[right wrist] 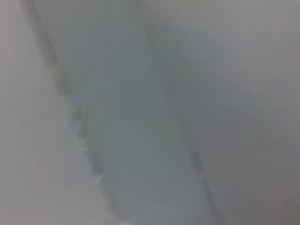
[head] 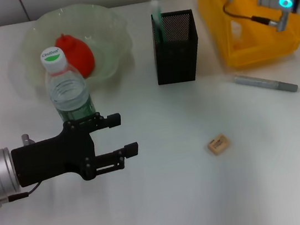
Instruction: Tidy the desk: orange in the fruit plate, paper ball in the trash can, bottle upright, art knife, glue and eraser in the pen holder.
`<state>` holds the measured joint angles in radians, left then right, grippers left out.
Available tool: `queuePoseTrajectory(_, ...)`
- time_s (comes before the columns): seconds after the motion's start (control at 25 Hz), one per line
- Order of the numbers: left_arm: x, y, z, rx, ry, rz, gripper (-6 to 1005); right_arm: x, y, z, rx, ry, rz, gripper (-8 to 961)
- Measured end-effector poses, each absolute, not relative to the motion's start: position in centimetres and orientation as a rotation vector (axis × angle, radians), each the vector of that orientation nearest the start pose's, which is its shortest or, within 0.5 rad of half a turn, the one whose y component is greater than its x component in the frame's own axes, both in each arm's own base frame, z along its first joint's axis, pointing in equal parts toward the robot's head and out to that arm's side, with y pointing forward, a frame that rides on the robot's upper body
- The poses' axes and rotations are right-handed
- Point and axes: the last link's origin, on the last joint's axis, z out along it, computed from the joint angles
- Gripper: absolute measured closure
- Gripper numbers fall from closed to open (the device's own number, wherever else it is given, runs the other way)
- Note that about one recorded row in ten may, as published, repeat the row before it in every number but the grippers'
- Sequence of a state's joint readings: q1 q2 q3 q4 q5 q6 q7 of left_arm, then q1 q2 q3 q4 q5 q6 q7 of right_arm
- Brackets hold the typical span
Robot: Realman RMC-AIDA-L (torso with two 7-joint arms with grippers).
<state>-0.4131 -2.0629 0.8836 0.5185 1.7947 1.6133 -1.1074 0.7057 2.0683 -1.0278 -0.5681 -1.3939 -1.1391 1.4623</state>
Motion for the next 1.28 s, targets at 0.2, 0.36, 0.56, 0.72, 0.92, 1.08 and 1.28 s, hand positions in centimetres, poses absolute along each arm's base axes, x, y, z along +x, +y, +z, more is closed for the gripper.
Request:
queuePoseTrajectory(0.2,-27.8,28.0,-2.6,-2.784,-0.461,-0.845,244,15.9,38.3,1.4,-2.776,0.642,0.672,471)
queuePoseTrajectory(0.36,-27.8,27.9,-2.6,-2.784,-0.461,-0.844,245,15.4,36.0,2.5,-2.913,0.629,0.127,350)
queuePoseTrajectory(0.56,-27.9,27.8,-2.6,-2.800,-0.466,-0.838,245,14.9,34.8,1.4,-2.926,0.699,-0.428,291)
queuePoseTrajectory(0.72,-28.0,27.7,-2.7,-2.812,-0.468,-0.827,245,14.5,34.1,-1.3,-2.908,0.642,-0.664,292)
queuePoseTrajectory(0.92,-27.9,27.6,-2.8,-2.812,-0.471,-0.831,244,14.5,34.2,-3.9,-2.880,0.612,-0.745,291)
queuePoseTrajectory(1.08,-27.9,27.6,-2.8,-2.813,-0.473,-0.830,244,14.9,34.4,-5.8,-2.852,0.596,-0.784,290)
queuePoseTrajectory(1.28,-28.0,27.5,-2.9,-2.813,-0.477,-0.829,244,15.3,34.5,-6.8,-2.841,0.588,-0.820,291)
